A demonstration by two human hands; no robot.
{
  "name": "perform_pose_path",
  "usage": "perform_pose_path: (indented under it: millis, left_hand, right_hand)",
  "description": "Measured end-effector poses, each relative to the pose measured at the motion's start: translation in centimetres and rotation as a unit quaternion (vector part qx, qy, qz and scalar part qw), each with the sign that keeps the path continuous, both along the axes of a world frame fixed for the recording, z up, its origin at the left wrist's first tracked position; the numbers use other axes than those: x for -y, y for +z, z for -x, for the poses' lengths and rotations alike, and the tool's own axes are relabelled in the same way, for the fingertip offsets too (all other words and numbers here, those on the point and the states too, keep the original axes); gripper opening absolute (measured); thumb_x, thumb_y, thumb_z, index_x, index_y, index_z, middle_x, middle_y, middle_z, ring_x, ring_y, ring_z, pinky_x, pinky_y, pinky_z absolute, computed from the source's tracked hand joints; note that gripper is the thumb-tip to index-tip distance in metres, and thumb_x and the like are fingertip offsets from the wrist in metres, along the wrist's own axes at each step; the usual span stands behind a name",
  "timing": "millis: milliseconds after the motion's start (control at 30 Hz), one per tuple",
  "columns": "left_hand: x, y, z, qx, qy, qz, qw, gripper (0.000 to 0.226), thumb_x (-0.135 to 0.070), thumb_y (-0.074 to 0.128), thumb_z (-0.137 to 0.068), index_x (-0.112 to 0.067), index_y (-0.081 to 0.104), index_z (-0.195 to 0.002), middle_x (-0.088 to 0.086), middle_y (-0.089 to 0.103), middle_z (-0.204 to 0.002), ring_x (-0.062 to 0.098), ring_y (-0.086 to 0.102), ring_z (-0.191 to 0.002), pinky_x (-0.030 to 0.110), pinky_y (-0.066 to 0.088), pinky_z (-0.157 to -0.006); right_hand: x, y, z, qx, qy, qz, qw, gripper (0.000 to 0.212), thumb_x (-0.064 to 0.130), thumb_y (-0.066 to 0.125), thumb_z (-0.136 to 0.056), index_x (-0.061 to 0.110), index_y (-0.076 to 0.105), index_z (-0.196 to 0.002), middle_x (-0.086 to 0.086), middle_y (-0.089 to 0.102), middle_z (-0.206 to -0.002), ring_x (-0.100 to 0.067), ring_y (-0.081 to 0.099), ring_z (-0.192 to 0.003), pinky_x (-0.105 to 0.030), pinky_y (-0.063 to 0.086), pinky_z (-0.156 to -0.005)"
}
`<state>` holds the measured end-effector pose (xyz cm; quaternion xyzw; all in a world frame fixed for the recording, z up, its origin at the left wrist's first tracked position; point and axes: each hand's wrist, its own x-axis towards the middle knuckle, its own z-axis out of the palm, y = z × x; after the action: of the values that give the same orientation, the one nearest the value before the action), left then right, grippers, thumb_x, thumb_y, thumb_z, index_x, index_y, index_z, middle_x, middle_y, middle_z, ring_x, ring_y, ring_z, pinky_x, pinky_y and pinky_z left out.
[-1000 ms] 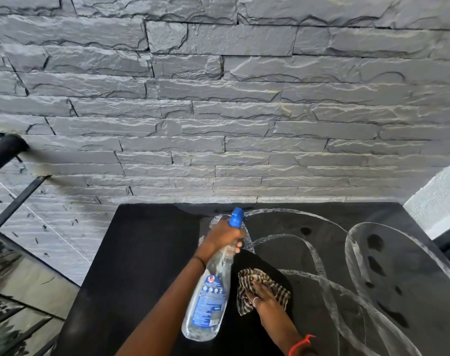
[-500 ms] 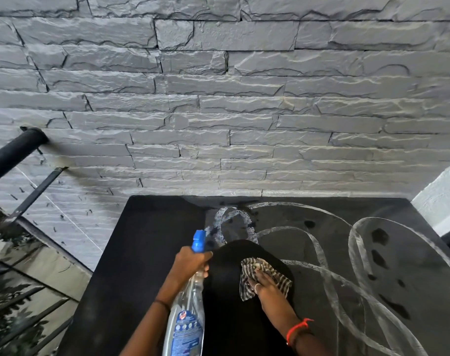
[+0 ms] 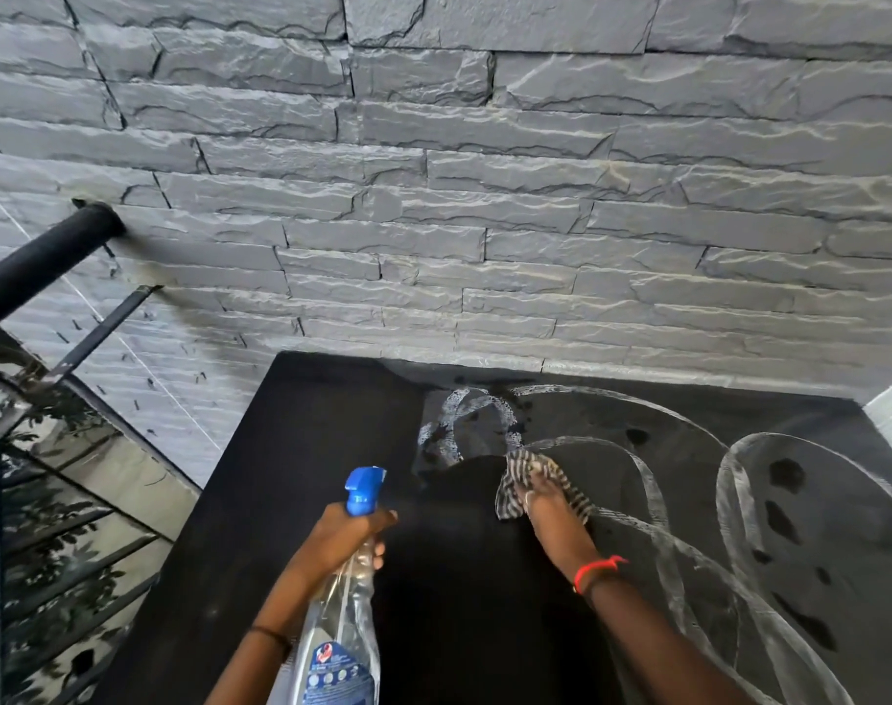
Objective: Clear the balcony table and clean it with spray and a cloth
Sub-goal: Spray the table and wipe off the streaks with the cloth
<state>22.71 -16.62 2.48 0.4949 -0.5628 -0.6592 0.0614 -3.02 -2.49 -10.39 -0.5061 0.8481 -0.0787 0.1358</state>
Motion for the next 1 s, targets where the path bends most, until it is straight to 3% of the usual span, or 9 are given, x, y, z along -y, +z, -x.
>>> perform_pose_path:
  millis: [167, 300, 433, 533, 633, 733, 833, 900, 1000]
  left_hand:
    - [1.6, 0.0, -1.0, 0.014, 0.018, -0.001, 1.0, 0.019, -0.012, 0.067, -0.085, -0.003, 0.054, -0.075, 0.01, 0.054, -0.051, 0.02, 0.053, -0.043, 0.027, 0.045, -0.046]
    - [3.6, 0.0, -0.5, 0.025, 0.001, 0.007, 1.0, 0.018, -0.015, 0.068, -0.084, -0.004, 0.056, -0.077, 0.011, 0.056, -0.054, 0.021, 0.054, -0.046, 0.029, 0.046, -0.051]
    - [5.9, 0.3, 1.5, 0.025, -0.007, 0.02, 0.999, 0.018, -0.015, 0.067, -0.084, -0.004, 0.057, -0.074, 0.011, 0.056, -0.053, 0.02, 0.053, -0.044, 0.027, 0.046, -0.049]
    - [7.5, 0.7, 3.0, 0.005, -0.023, 0.025, 0.999, 0.016, -0.015, 0.066, -0.085, -0.003, 0.057, -0.078, 0.011, 0.056, -0.055, 0.02, 0.054, -0.045, 0.028, 0.046, -0.051]
    - [8.9, 0.9, 4.0, -0.017, -0.028, 0.017, 0.999, 0.015, -0.014, 0.065, -0.086, -0.003, 0.055, -0.082, 0.012, 0.055, -0.058, 0.02, 0.053, -0.046, 0.028, 0.047, -0.05]
    - [10.0, 0.9, 4.7, -0.029, -0.025, 0.007, 0.999, 0.015, -0.013, 0.065, -0.086, -0.003, 0.054, -0.084, 0.011, 0.054, -0.057, 0.019, 0.053, -0.045, 0.027, 0.047, -0.048]
    - [10.6, 0.6, 4.7, -0.022, -0.035, 0.011, 0.999, 0.015, -0.015, 0.065, -0.087, -0.003, 0.054, -0.084, 0.011, 0.056, -0.058, 0.018, 0.055, -0.046, 0.027, 0.049, -0.05]
    - [10.9, 0.5, 4.5, -0.011, -0.043, 0.013, 0.999, 0.016, -0.016, 0.065, -0.087, -0.003, 0.055, -0.083, 0.01, 0.057, -0.058, 0.018, 0.055, -0.046, 0.027, 0.05, -0.052]
    - [11.5, 0.3, 4.1, 0.004, -0.051, 0.016, 0.999, 0.018, -0.018, 0.065, -0.087, -0.002, 0.057, -0.083, 0.009, 0.058, -0.057, 0.016, 0.056, -0.047, 0.027, 0.05, -0.053]
  right_hand:
    - [7.8, 1.3, -1.4, 0.012, -0.019, 0.04, 0.999, 0.033, -0.001, 0.036, -0.09, 0.001, 0.059, -0.114, -0.025, 0.033, -0.145, -0.031, 0.025, -0.139, -0.032, 0.016, -0.117]
    - [11.8, 1.4, -5.9, -0.007, 0.032, 0.055, 0.998, 0.032, 0.0, 0.035, -0.091, -0.006, 0.061, -0.108, -0.03, 0.031, -0.145, -0.037, 0.026, -0.138, -0.036, 0.015, -0.117]
    - [10.9, -0.1, -9.7, -0.011, 0.091, 0.077, 0.993, 0.065, 0.011, 0.01, -0.08, 0.003, 0.064, -0.116, -0.025, 0.043, -0.14, -0.036, 0.037, -0.134, -0.046, 0.03, -0.11]
    - [6.8, -0.1, -10.6, 0.003, 0.148, 0.098, 0.984, 0.051, 0.007, 0.034, -0.073, 0.021, 0.072, -0.105, -0.01, 0.061, -0.126, -0.022, 0.057, -0.118, -0.035, 0.046, -0.098]
    - [2.6, 0.2, -8.9, 0.023, 0.155, 0.081, 0.984, 0.054, 0.005, 0.066, -0.06, 0.028, 0.069, -0.109, -0.001, 0.061, -0.126, -0.014, 0.055, -0.119, -0.02, 0.02, -0.111]
    - [0.8, -1.0, -4.1, 0.003, 0.099, 0.063, 0.993, 0.064, -0.001, 0.052, -0.061, 0.022, 0.063, -0.119, -0.004, 0.055, -0.133, -0.017, 0.041, -0.127, -0.014, -0.003, -0.112]
    - [1.9, -1.7, 2.9, -0.01, 0.076, 0.029, 0.997, 0.074, -0.015, 0.058, -0.065, 0.016, 0.052, -0.132, -0.004, 0.039, -0.142, -0.032, 0.042, -0.131, -0.014, -0.001, -0.114]
    - [4.1, -0.8, 6.3, -0.06, 0.083, 0.009, 0.995, 0.063, -0.011, 0.052, -0.08, 0.012, 0.044, -0.138, -0.004, 0.029, -0.147, -0.034, 0.033, -0.136, -0.021, 0.0, -0.115]
    - [9.4, 0.5, 8.4, -0.049, 0.052, 0.014, 0.997, 0.05, -0.003, 0.04, -0.092, 0.008, 0.04, -0.141, -0.015, 0.028, -0.151, -0.03, 0.023, -0.141, -0.033, 0.01, -0.117]
